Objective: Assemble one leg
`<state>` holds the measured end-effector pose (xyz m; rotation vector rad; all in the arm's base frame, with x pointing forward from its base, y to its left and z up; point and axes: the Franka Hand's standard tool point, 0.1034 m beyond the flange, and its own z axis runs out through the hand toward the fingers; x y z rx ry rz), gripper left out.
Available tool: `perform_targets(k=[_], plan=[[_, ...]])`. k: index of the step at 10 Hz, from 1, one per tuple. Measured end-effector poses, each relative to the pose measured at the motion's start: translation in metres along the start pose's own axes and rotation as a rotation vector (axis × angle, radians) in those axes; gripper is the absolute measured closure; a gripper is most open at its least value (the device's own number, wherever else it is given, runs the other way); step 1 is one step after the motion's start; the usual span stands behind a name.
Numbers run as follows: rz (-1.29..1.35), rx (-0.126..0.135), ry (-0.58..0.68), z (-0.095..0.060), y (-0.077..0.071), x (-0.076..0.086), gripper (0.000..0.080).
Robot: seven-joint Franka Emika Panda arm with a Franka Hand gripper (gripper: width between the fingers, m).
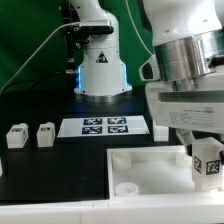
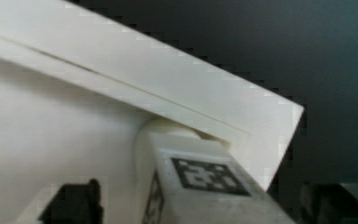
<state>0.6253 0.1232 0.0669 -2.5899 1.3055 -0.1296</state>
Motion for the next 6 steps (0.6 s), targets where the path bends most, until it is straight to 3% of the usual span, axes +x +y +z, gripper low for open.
perform_targets(k=[1, 4, 6], plan=[[-0.175, -0.012, 0.011, 0.0001, -0.0013, -0.0017, 0.0175], [-0.448, -0.022, 0.016, 0.0003, -0.0015, -0.0020, 0.0151], [-0.766, -0.059, 0.031, -0.0004, -0.0044, -0.0036, 0.0150]])
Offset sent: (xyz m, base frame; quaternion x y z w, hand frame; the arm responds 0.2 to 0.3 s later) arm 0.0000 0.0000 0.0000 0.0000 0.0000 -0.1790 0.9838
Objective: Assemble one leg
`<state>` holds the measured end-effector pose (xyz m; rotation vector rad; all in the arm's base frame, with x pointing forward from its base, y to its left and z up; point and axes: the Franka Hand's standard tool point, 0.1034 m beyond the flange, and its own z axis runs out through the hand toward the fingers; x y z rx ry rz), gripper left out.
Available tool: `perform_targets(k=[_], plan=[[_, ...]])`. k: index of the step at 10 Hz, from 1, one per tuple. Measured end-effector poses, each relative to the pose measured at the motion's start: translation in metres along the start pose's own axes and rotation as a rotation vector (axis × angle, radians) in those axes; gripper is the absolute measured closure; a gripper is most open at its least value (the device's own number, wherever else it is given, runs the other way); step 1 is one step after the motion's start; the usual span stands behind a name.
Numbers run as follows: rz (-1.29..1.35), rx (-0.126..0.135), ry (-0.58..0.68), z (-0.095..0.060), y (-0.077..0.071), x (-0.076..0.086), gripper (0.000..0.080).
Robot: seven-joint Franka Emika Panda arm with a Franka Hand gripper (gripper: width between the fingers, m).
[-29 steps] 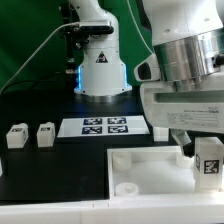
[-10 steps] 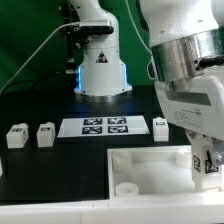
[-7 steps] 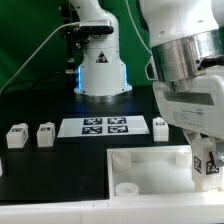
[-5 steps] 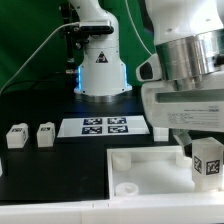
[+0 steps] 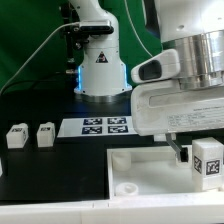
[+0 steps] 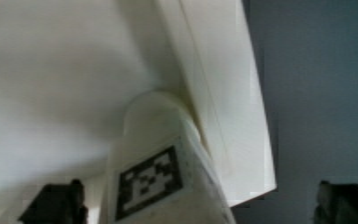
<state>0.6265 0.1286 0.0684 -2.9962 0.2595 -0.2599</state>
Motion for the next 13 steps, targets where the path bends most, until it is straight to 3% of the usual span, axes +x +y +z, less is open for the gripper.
perform_targets(k=[2, 4, 5, 7, 10, 13], plan=[[-0.311, -0.040, 0.019, -0.002, 0.001, 0.005, 0.0150], [-0.295, -0.038, 0.018, -0.002, 0.002, 0.004, 0.0150], [-0.289, -0.037, 0.018, -0.002, 0.002, 0.004, 0.0254], [-0.057, -0.029, 0.019, -0.001, 0.003, 0.004, 0.0496], [0.200, -0.024, 0.020, 0.000, 0.007, 0.004, 0.0497], [0.776, 0.029, 0.017, 0.001, 0.012, 0.004, 0.0497]])
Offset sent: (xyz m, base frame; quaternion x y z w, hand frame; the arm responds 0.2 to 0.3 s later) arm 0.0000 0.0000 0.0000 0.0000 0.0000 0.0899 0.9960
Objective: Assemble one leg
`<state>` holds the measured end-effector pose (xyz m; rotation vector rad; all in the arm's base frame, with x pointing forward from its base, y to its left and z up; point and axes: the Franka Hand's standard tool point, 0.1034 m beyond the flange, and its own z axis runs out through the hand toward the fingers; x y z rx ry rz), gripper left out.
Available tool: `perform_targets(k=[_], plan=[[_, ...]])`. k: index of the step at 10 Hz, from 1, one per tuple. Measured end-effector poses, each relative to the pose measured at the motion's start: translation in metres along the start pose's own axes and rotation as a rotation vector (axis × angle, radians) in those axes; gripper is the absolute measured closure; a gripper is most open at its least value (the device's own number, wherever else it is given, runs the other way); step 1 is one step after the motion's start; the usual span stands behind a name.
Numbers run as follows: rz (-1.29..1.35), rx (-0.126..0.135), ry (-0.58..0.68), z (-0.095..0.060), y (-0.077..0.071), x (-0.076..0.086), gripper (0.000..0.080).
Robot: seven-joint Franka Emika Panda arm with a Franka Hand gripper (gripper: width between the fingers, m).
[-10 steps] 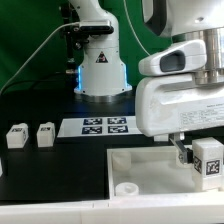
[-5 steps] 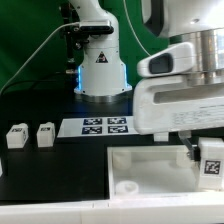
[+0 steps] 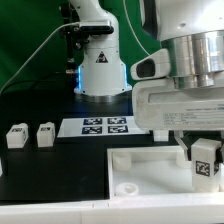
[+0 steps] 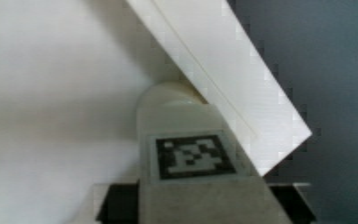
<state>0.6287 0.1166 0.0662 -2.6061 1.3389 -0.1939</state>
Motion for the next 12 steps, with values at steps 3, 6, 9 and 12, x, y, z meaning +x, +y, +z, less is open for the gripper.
perform_targets(k=[3, 6, 9, 12], plan=[[0.313, 0.030, -0.039, 0.000, 0.002, 0.000, 0.0496], [0.527, 0.044, -0.057, 0.000, 0.002, 0.000, 0.0496], [0.451, 0.044, -0.055, 0.001, 0.003, -0.001, 0.0410], [-0.091, -0.041, -0.064, -0.001, -0.001, -0.016, 0.0164]])
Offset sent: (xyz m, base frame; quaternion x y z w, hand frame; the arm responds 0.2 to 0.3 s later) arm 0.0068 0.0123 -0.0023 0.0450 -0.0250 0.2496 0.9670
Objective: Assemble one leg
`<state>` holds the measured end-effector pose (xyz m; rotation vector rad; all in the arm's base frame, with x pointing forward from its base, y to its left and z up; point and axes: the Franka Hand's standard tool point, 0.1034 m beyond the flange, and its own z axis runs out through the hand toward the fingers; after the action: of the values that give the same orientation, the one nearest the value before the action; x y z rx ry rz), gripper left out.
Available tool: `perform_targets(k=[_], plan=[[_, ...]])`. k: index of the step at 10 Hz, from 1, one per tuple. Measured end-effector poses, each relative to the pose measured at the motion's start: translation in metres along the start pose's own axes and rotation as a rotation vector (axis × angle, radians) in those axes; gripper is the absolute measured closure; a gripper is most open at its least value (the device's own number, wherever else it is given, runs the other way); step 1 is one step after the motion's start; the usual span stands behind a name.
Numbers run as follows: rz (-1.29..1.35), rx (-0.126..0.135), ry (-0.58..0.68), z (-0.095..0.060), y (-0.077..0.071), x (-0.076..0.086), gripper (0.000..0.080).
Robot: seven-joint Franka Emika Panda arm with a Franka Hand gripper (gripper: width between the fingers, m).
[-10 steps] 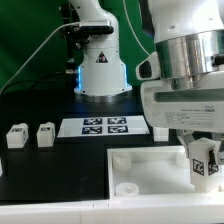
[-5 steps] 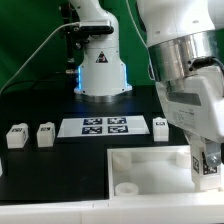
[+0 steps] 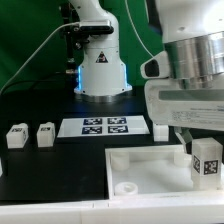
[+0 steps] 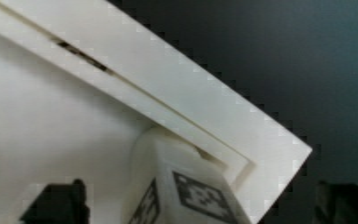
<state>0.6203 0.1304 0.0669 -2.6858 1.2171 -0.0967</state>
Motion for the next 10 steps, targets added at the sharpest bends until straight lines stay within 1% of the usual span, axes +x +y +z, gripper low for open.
perform_targets(k=[1, 2, 3, 4, 6, 7, 8, 9, 10], plan=[[-0.070, -0.001, 0.000, 0.0005, 0.0013, 0.0012, 0.0152], [-0.217, -0.003, 0.002, 0.0004, 0.0021, 0.0024, 0.0152], [-0.272, -0.003, 0.001, 0.0005, 0.0022, 0.0024, 0.0151], [-0.400, -0.008, 0.004, 0.0003, 0.0027, 0.0031, 0.0151], [-0.748, -0.054, 0.024, -0.0007, 0.0039, 0.0064, 0.0151], [-0.866, -0.066, 0.027, -0.0011, 0.0042, 0.0076, 0.0151], [-0.870, -0.065, 0.026, -0.0009, 0.0045, 0.0078, 0.0151], [-0.820, -0.063, 0.027, -0.0008, 0.0043, 0.0074, 0.0151], [-0.826, -0.063, 0.027, -0.0008, 0.0045, 0.0077, 0.0244]])
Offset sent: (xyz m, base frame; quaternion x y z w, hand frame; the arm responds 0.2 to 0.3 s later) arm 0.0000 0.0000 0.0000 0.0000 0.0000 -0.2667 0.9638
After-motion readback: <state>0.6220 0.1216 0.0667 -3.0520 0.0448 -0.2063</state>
